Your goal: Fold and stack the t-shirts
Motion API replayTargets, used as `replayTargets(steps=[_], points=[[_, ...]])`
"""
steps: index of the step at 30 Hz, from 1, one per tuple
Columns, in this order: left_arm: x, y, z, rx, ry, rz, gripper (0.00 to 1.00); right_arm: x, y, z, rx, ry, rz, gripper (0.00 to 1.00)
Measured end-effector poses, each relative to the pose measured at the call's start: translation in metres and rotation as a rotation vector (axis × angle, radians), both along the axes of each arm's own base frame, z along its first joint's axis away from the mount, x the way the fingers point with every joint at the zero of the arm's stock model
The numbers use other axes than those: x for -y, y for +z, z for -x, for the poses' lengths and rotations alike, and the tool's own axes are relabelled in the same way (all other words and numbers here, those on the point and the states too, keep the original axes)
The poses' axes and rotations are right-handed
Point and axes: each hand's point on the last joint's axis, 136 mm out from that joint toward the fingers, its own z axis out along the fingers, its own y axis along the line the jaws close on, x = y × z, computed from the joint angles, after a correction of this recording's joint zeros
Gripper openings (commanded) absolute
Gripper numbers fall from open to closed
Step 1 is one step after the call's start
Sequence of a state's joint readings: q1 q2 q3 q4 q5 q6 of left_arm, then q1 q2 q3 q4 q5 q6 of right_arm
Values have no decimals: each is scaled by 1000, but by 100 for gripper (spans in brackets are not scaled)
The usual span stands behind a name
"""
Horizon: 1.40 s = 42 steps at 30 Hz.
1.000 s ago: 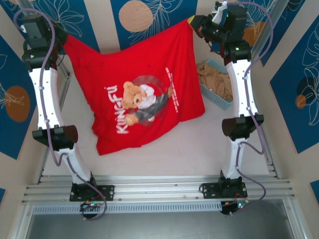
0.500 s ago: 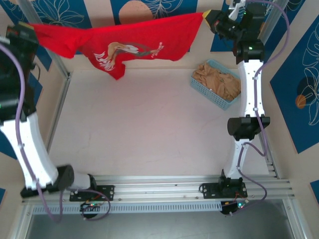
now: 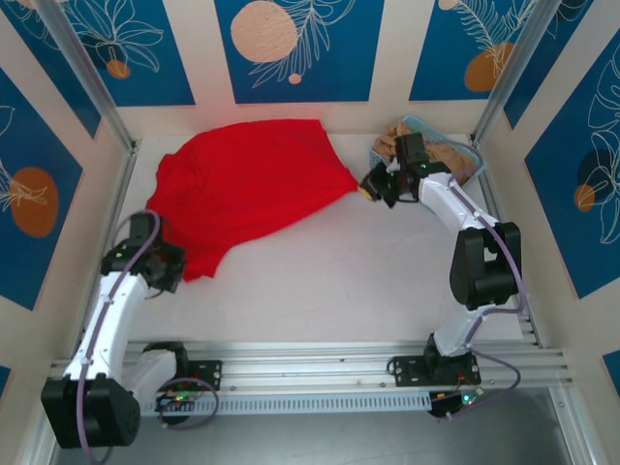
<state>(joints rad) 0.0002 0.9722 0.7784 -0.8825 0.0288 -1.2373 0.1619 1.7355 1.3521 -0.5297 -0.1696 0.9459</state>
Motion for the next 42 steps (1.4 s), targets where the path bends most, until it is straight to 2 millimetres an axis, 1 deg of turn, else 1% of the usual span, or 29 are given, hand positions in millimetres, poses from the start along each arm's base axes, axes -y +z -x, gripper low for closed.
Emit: replayTargets(steps=[1,2,3,5,6,8,10,12,14,16,18,20,22,25,29,32,35,37,39,40,41,42], points=[[5,-6,5,-21,-12,6,0,10,-9,8,-30,-29,32,0],[10,-7,7,-28,-25,9,0,22,-13,17,-51,-59,68,0],[13,-7,7,-25,-33,12,0,29,-12,25,-59,-78,90,0],[17,-6,5,-25,-41,15,0,44,3,39,-43,-122,142,0],[17,-7,4,-31,-43,14,0,47,10,45,-27,-134,156,0],[18,-7,0,-42,-45,10,0,53,26,62,6,-155,181,0],[18,-4,-4,-42,-48,5,0,57,30,81,7,-169,205,0],[18,-1,-7,-34,-48,1,0,62,21,101,-29,-175,228,0],[18,0,-8,-32,-44,-1,0,69,2,118,-97,-184,260,0],[19,-1,-7,-42,-46,-2,0,76,-21,138,-183,-188,290,0],[20,-4,-5,-55,-51,-2,0,81,-37,156,-254,-191,312,0],[23,-6,-2,-67,-56,0,0,86,-46,171,-296,-193,327,0],[26,-11,5,-85,-63,2,0,90,-49,186,-318,-197,337,0],[29,-17,18,-112,-83,0,0,97,-47,198,-324,-211,352,0],[34,-23,29,-139,-109,-1,0,104,-47,209,-341,-228,381,0],[36,-34,38,-173,-124,-2,0,109,-57,223,-384,-239,396,0],[37,-42,44,-207,-133,-7,0,113,-74,238,-453,-244,410,0],[38,-45,45,-222,-138,-10,0,115,-81,243,-493,-244,419,0],[38,-46,46,-229,-141,-12,0,116,-83,242,-503,-244,426,0],[38,-46,46,-230,-144,-12,10,116,-84,242,-506,-244,428,0],[39,-46,46,-231,-149,-14,22,117,-84,242,-508,-246,429,0],[39,-43,46,-230,-157,-19,37,118,-84,242,-509,-249,431,0]])
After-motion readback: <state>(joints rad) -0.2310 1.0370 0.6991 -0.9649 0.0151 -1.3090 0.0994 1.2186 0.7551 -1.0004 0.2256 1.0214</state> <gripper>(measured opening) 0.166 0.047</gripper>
